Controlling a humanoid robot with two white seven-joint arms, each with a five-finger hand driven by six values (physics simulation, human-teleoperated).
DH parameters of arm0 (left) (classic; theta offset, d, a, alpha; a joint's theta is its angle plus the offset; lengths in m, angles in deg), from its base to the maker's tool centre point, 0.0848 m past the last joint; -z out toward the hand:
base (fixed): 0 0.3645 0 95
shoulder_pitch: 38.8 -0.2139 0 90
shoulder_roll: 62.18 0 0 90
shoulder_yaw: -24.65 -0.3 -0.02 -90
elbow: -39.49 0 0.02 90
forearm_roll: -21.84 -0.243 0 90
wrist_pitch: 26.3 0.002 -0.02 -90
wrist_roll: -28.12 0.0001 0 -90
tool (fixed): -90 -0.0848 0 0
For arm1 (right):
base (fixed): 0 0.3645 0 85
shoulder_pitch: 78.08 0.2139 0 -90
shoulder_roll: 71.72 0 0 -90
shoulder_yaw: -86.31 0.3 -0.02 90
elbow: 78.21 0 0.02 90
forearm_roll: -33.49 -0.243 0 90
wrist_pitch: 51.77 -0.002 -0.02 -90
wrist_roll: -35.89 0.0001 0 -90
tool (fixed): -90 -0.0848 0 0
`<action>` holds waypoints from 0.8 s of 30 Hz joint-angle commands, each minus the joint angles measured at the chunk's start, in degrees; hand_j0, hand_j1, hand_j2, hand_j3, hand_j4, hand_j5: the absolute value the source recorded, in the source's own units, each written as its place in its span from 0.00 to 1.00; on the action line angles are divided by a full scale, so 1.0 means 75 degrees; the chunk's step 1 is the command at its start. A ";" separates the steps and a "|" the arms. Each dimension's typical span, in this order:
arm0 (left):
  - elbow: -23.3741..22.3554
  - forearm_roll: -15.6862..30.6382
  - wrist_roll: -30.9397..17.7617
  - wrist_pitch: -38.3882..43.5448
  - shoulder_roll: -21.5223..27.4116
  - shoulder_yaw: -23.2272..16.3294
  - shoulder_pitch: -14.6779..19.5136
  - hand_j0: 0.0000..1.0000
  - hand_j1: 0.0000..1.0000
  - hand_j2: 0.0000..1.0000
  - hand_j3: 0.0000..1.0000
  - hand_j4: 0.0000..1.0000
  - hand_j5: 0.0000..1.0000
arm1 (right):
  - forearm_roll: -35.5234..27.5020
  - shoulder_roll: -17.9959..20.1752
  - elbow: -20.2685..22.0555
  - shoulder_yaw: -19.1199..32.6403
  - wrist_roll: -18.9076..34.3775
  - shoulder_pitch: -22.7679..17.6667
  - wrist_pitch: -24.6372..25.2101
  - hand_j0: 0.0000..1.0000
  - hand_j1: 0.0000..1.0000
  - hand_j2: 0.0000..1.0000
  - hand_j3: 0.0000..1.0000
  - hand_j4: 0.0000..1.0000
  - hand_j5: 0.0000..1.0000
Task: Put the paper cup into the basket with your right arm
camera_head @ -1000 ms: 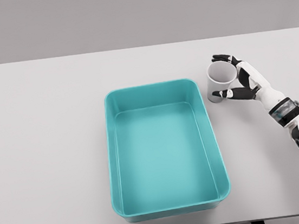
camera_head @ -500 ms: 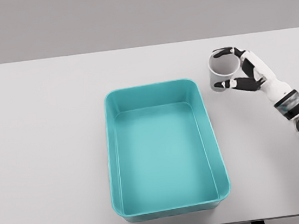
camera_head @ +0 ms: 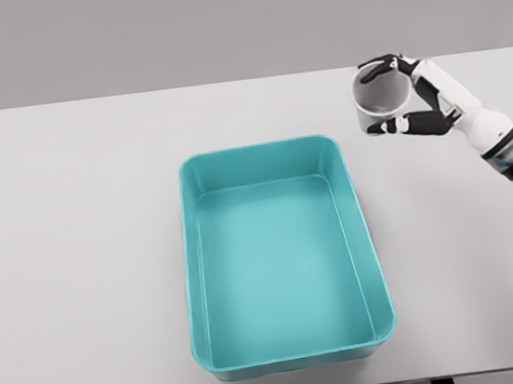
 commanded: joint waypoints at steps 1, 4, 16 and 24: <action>-0.0002 -0.0001 -0.0001 -0.0002 0.0000 -0.0001 0.0000 1.00 1.00 1.00 1.00 1.00 1.00 | 0.0219 0.0039 0.0022 -0.0135 -0.0009 0.0000 0.0004 0.56 0.56 0.56 0.56 0.56 0.56; -0.0002 -0.0001 -0.0001 -0.0002 0.0000 -0.0001 0.0000 1.00 1.00 1.00 1.00 1.00 1.00 | 0.0242 0.0039 0.0116 -0.0275 0.0038 0.0129 0.0004 0.56 0.56 0.56 0.56 0.56 0.56; -0.0002 -0.0001 -0.0001 -0.0002 0.0000 -0.0001 0.0000 1.00 1.00 1.00 1.00 1.00 1.00 | 0.0828 0.0578 0.0572 -0.1447 -0.0021 0.0973 0.0004 0.60 0.60 0.60 0.60 0.60 0.60; -0.0002 -0.0001 -0.0001 -0.0002 0.0000 -0.0001 0.0000 1.00 1.00 1.00 1.00 1.00 1.00 | 0.1332 0.0859 0.1651 -0.1482 -0.0021 0.1078 0.0004 0.62 0.62 0.62 0.62 0.62 0.62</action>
